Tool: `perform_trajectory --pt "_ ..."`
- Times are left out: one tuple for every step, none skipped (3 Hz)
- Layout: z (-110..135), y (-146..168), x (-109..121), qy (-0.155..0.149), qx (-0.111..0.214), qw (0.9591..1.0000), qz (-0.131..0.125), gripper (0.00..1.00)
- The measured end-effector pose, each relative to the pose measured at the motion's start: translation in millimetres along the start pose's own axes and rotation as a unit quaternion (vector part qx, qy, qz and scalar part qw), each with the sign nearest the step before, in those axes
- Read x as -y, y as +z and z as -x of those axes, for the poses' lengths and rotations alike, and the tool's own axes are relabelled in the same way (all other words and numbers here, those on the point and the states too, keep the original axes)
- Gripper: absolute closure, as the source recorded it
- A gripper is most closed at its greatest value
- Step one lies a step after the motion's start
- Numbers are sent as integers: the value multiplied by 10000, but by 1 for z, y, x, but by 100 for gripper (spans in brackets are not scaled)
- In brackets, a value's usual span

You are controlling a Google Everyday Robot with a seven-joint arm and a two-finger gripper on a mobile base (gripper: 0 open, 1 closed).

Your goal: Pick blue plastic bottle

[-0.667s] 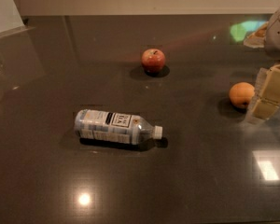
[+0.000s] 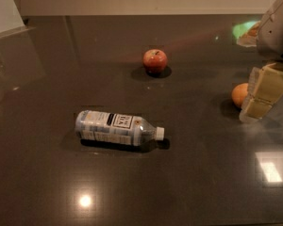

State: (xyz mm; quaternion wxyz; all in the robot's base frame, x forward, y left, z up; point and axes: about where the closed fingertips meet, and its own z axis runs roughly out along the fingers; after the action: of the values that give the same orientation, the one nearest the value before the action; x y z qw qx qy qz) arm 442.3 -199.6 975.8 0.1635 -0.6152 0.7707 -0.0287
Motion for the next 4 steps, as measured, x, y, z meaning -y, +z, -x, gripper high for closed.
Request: perform_trajectory --pt "35 11 -4 -247 237 9994 81 0" --pt "81 26 -12 -511 488 9973 203 0" --pt "125 46 -27 -696 688 9944 390 0" --pt "161 72 -41 -771 786 9920 619 0"
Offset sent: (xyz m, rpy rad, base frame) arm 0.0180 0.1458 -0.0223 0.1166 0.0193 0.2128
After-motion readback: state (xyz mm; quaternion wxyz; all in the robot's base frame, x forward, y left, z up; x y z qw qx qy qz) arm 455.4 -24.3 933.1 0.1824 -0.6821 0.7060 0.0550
